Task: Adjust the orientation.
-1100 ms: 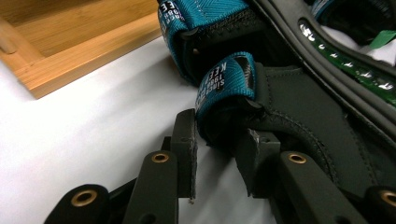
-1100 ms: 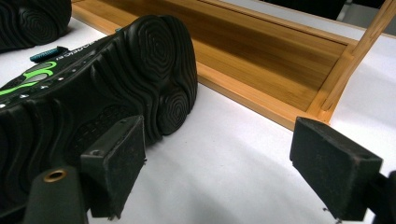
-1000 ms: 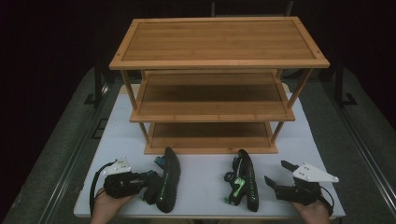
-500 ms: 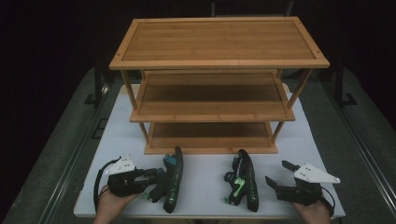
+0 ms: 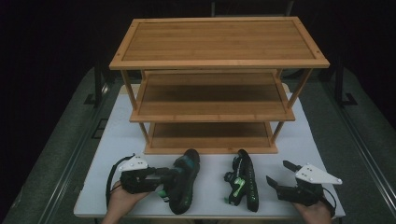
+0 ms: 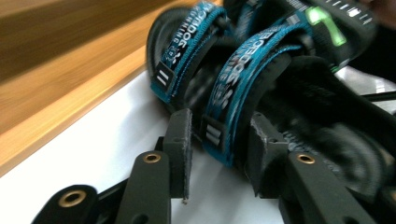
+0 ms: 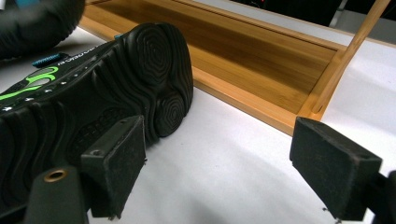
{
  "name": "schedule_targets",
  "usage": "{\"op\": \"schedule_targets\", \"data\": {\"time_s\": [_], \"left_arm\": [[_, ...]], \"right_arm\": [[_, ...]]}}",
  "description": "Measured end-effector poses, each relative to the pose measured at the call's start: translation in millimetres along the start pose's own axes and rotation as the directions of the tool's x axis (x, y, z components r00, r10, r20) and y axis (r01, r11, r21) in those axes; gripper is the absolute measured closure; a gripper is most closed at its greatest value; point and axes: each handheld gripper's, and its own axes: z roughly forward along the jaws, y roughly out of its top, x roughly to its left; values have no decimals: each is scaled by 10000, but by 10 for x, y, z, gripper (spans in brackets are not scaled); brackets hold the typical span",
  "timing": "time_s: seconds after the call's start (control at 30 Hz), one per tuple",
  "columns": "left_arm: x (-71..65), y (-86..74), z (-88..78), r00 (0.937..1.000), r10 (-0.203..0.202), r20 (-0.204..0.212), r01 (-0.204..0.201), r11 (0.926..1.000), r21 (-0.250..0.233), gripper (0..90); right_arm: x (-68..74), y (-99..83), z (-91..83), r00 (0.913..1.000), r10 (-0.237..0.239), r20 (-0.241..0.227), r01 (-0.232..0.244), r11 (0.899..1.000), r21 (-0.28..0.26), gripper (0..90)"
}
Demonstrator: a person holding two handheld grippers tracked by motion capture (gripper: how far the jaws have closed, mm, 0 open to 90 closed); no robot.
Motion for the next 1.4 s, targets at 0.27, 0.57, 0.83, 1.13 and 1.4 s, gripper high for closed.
{"op": "schedule_targets", "data": {"time_s": [0.27,0.57,0.83,1.13,1.4], "left_arm": [[-127,126,253,9992,187,352,-184,9998,-88,565],[-229,128,325,9995,308,62,-307,9995,-88,473],[-307,153,301,9996,235,127,-231,9992,-312,379],[-326,120,307,9991,298,-299,-307,9990,-312,288],[-340,124,321,9986,164,-512,-186,9989,-438,200]], "right_arm": [[-25,-11,-24,10000,3,-12,-3,10000,-55,177],[-15,-8,-19,9997,36,-259,-38,10000,-63,177],[23,50,-52,9990,177,-421,-195,9989,-418,222],[130,152,-102,9972,-261,-707,192,9952,-961,309],[290,279,-121,9914,-309,-1271,137,9909,-1337,490]]}}
